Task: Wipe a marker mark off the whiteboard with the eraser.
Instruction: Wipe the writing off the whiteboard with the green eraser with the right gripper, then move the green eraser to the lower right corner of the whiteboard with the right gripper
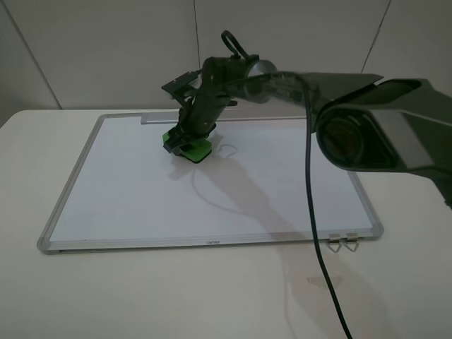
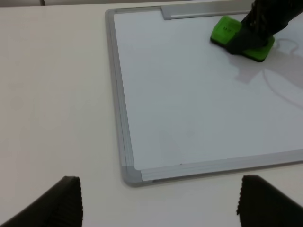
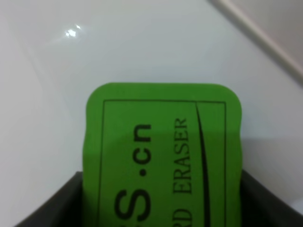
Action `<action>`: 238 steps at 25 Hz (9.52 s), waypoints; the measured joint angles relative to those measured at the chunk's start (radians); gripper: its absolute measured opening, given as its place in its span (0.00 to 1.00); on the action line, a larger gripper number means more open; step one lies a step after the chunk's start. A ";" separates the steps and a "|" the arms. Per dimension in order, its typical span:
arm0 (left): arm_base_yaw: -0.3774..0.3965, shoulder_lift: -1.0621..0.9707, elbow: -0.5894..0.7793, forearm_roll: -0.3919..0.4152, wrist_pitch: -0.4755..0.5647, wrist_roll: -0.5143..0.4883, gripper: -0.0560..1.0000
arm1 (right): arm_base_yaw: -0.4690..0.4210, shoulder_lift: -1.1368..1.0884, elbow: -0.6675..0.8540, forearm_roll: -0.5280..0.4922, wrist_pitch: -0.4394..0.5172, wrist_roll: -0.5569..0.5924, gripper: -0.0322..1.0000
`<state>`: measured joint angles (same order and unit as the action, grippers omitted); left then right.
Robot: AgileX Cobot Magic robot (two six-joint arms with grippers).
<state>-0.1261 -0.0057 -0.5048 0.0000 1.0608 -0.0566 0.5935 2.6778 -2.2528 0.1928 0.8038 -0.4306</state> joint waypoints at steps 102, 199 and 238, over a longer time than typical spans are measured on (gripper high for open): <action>0.000 0.000 0.000 0.000 0.000 0.000 0.70 | -0.262 -0.058 0.119 -0.152 0.211 0.183 0.61; 0.000 0.000 0.000 0.000 0.000 0.000 0.70 | 0.046 0.022 0.006 0.045 -0.059 -0.007 0.60; 0.000 0.000 0.000 0.000 0.000 -0.001 0.70 | -0.241 -0.256 0.136 -0.122 0.412 0.268 0.60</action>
<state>-0.1261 -0.0057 -0.5048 0.0000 1.0608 -0.0575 0.3528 2.4215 -2.1173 0.0706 1.2154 -0.1628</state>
